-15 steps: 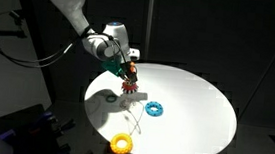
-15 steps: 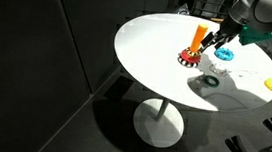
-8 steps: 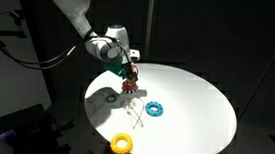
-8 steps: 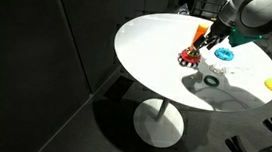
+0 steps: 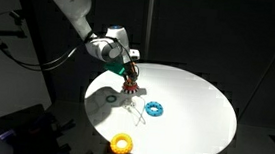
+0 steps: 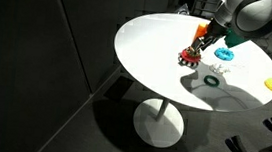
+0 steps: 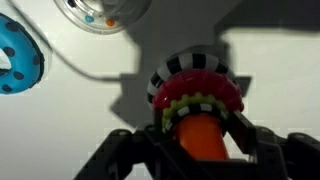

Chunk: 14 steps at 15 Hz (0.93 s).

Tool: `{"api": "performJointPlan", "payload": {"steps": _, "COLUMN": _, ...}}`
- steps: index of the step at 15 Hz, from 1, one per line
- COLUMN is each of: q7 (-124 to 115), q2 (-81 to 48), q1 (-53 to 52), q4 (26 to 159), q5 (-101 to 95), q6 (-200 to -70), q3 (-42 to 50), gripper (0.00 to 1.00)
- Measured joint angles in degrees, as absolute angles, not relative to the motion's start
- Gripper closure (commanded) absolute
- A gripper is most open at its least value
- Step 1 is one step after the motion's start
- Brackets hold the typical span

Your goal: Take the ring off of the ring toss

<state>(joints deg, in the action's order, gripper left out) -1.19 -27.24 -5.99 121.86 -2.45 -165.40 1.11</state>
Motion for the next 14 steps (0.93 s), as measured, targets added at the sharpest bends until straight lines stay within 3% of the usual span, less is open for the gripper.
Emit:
{"api": "performJointPlan", "payload": {"steps": 5, "q7": -1.3, "q2": -27.2, "q1": -7.2, "q4": 121.2, "q5": -3.1, "q6": -166.7, "q3": 2.5, "gripper": 0.96}}
{"api": "performJointPlan", "payload": {"steps": 8, "q7": -1.6, "q2": -27.2, "q1": -7.9, "q4": 121.2, "q5": -3.1, "q6": -167.4, "q3": 3.4, "gripper": 1.0}}
{"api": "performJointPlan", "payload": {"steps": 9, "q7": -1.7, "q2": -27.2, "q1": -8.0, "q4": 121.2, "q5": -3.1, "q6": -167.5, "q3": 3.5, "gripper": 0.91}}
{"api": "performJointPlan", "payload": {"steps": 10, "q7": -1.8, "q2": -27.2, "q1": -8.0, "q4": 121.2, "q5": -3.1, "q6": -167.5, "q3": 3.7, "gripper": 0.71}}
{"api": "performJointPlan", "payload": {"steps": 14, "q7": -2.0, "q2": -27.2, "q1": -8.0, "q4": 121.2, "q5": -3.1, "q6": -167.5, "q3": 3.9, "gripper": 0.42}}
